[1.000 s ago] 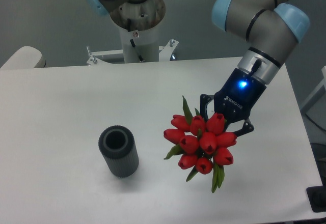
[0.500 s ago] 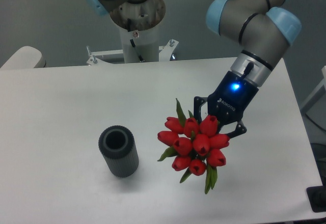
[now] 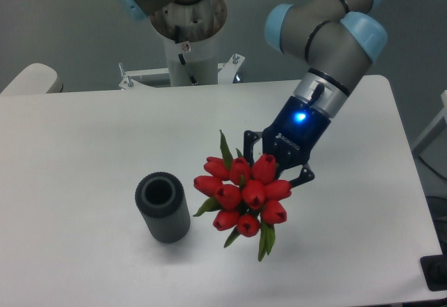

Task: Insert the flowers into the vase
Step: 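Carry the red tulip bunch with the gripper toward the grey vase, then lift the tulips and lower their stems into the vase opening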

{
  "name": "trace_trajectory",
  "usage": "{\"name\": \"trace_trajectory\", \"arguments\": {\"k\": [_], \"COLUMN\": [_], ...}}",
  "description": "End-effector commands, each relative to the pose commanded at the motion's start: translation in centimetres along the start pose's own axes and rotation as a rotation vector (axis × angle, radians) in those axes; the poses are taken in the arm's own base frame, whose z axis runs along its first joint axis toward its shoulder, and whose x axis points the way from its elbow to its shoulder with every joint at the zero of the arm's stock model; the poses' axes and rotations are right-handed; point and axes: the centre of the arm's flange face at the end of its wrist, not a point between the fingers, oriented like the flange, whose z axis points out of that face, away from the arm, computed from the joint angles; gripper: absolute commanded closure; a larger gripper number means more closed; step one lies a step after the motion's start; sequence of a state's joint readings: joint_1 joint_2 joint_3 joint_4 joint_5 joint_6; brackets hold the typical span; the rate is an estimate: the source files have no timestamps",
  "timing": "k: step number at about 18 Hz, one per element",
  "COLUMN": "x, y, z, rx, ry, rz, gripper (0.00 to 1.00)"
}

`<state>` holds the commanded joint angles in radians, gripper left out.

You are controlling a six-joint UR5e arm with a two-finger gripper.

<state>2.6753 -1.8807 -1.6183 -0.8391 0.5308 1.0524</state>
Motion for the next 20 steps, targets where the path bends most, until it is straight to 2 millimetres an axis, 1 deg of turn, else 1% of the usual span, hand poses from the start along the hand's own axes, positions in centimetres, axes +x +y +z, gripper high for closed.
{"name": "trace_trajectory", "arguments": {"k": [3,7,11,15,17,20], "x": [0.5,1.3,1.6,2.8,3.1,3.8], "y": [-0.7,-2.0,-2.3,-3.9,-4.1,-4.5], "z": [0.0,0.1,0.1,-0.1,-0.1,0.2], "rx": [0.015,0.150,0.182,0.337,0.391,0.421], "ry": [0.006,0.089,0.110,0.205,0.240,0.265], "rz": [0.013,0.012,0.011,0.023,0.018,0.026], "gripper": [0.78,0.78,0.78,0.78,0.78,0.78]}}
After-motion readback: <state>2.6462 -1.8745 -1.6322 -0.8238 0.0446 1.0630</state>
